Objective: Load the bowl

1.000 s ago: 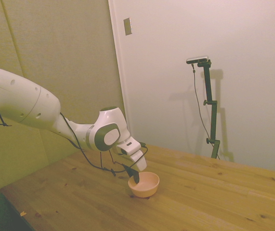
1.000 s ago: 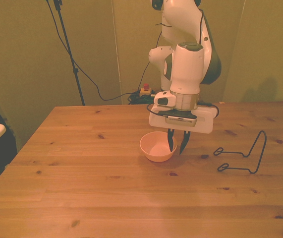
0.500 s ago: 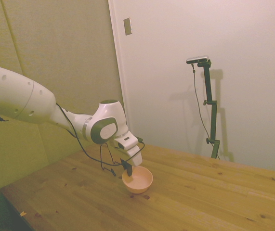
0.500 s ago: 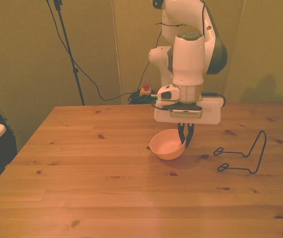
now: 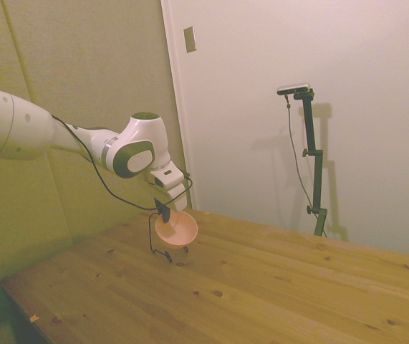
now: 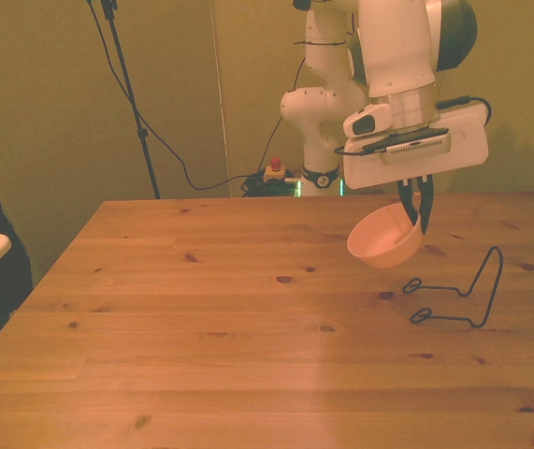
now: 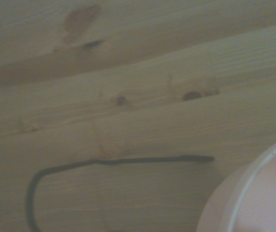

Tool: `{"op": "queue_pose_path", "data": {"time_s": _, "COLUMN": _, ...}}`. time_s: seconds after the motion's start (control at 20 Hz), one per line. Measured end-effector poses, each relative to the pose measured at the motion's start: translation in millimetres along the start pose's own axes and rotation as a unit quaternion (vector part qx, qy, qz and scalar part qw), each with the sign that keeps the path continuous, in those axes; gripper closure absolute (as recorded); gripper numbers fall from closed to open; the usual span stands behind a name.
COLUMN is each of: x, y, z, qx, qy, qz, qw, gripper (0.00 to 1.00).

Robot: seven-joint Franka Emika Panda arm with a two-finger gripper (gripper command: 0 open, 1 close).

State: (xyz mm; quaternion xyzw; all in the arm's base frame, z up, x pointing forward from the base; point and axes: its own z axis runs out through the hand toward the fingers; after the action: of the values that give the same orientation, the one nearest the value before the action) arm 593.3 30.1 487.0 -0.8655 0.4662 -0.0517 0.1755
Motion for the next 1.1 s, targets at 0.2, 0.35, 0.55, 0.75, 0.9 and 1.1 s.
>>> {"op": "queue_pose_path", "data": {"time_s": 0.2, "x": -5, "y": -18, "z": -3, "qx": 0.051, "qy": -0.044, "qz": -0.001, "qw": 0.9978, "gripper": 1.00}}
{"op": "queue_pose_path", "data": {"time_s": 0.35, "x": -4, "y": -48, "z": 16, "qx": 0.080, "qy": -0.061, "qz": -0.005, "qw": 0.9949, "gripper": 1.00}}
{"op": "queue_pose_path", "data": {"time_s": 0.55, "x": -3, "y": -47, "z": 20, "qx": 0.085, "qy": -0.076, "qz": -0.002, "qw": 0.9935, "gripper": 1.00}}
{"op": "queue_pose_path", "data": {"time_s": 0.75, "x": 1, "y": -40, "z": 28, "qx": 0.105, "qy": -0.107, "qz": -0.003, "qw": 0.9888, "gripper": 1.00}}
{"op": "queue_pose_path", "data": {"time_s": 0.9, "x": 1, "y": -34, "z": 35, "qx": 0.118, "qy": -0.127, "qz": -0.009, "qw": 0.9848, "gripper": 1.00}}
{"op": "queue_pose_path", "data": {"time_s": 1.1, "x": 3, "y": -26, "z": 46, "qx": 0.124, "qy": -0.147, "qz": -0.020, "qw": 0.9812, "gripper": 1.00}}
